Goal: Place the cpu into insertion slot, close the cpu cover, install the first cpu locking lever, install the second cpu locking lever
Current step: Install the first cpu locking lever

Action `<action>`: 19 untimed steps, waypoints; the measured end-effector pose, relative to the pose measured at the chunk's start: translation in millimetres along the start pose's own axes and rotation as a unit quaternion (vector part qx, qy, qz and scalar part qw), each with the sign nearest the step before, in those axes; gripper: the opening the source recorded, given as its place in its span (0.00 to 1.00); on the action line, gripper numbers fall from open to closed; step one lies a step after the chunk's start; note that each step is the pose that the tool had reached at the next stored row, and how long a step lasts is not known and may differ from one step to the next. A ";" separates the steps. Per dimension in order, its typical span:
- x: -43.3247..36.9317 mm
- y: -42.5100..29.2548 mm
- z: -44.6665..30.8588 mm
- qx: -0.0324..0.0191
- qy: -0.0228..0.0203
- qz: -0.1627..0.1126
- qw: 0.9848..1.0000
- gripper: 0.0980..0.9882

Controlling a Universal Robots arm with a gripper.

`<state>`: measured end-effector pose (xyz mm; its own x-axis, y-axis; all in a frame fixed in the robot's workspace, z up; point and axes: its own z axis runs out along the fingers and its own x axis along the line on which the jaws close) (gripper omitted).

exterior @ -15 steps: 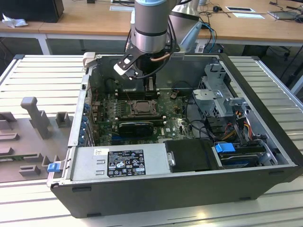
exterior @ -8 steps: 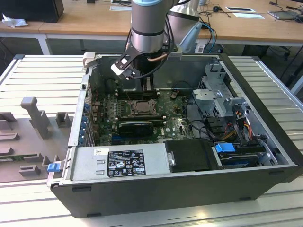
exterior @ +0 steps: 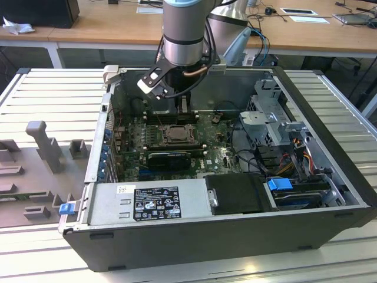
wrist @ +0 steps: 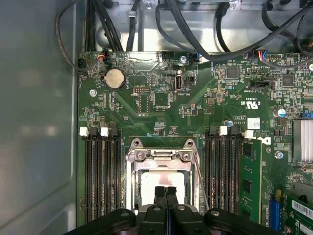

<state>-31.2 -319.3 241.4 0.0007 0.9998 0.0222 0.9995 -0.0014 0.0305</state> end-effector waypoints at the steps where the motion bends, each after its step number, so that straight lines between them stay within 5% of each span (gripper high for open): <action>1: 0.0 0.0 -0.2 0.000 0.000 0.000 1.000 0.01; 8: 0.1 0.2 -6.2 0.000 0.000 0.000 1.000 0.01; 15: 0.5 0.7 -23.3 0.000 0.000 0.000 1.000 0.01; 19: 0.5 0.7 -23.4 0.001 0.001 -0.031 1.000 0.01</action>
<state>-31.2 -319.3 264.8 -0.0611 0.9979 0.0222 0.9977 0.0604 0.0306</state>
